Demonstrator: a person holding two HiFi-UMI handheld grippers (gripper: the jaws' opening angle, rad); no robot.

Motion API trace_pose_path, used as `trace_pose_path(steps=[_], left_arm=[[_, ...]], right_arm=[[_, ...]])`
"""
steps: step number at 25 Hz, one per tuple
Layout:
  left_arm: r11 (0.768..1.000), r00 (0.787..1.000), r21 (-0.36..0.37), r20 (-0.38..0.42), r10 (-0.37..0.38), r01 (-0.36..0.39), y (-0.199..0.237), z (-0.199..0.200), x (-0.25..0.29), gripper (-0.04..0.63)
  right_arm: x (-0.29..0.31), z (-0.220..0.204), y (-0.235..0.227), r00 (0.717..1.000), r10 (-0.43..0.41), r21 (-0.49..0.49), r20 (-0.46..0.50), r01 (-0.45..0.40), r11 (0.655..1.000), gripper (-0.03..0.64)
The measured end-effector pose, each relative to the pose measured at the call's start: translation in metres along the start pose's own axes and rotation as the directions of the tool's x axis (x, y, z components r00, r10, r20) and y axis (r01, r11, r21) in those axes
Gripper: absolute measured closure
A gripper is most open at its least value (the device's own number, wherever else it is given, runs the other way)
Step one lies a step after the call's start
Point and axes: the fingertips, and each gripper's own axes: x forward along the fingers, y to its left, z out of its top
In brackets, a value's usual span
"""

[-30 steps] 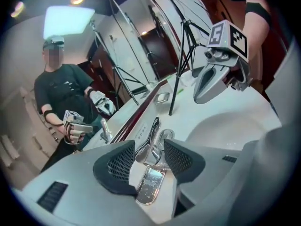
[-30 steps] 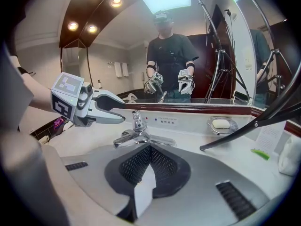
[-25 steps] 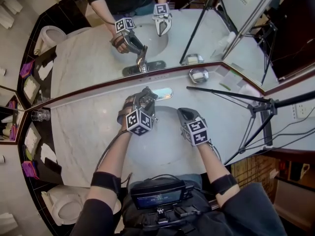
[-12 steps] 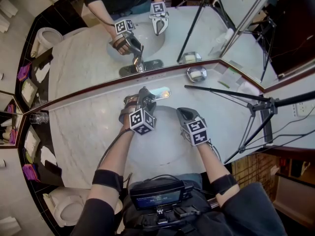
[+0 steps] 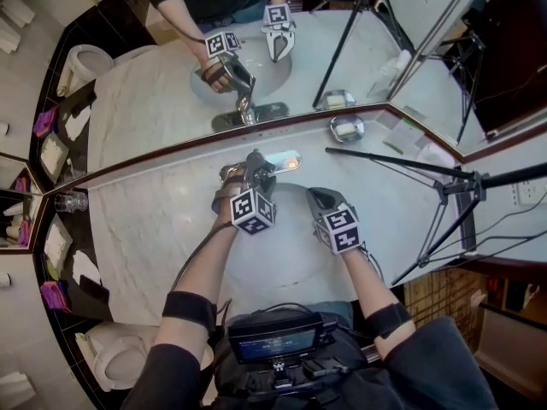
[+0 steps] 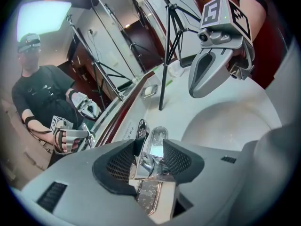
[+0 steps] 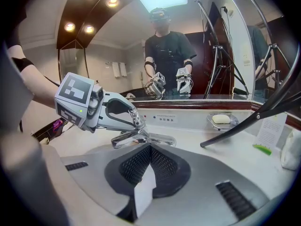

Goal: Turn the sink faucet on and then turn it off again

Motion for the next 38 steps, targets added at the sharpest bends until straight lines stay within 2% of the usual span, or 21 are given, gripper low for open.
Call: trace_pose_path(steps=[25,30,38], left_arm=[[0.996,1.0,0.084,-0.006,0.027,-0.027,-0.01,0.0,0.001,0.423],[0.991,1.0,0.134,-0.014,-0.01,0.012,-0.029,0.002,0.006,0.416],[0.99,1.0,0.143,-0.016,-0.003,0.006,-0.026,0.003,0.003,0.434]], right_arm=[[0.009,0.004,0.007,1.0,0.013,-0.012,0.0,-0.013,1.0,0.597],[0.01,0.002,0.007,1.0,0.013,-0.01,-0.004,-0.013,1.0,0.597],[0.009,0.0,0.002,1.0,0.007,-0.005,-0.007,-0.007,1.0,0.597]])
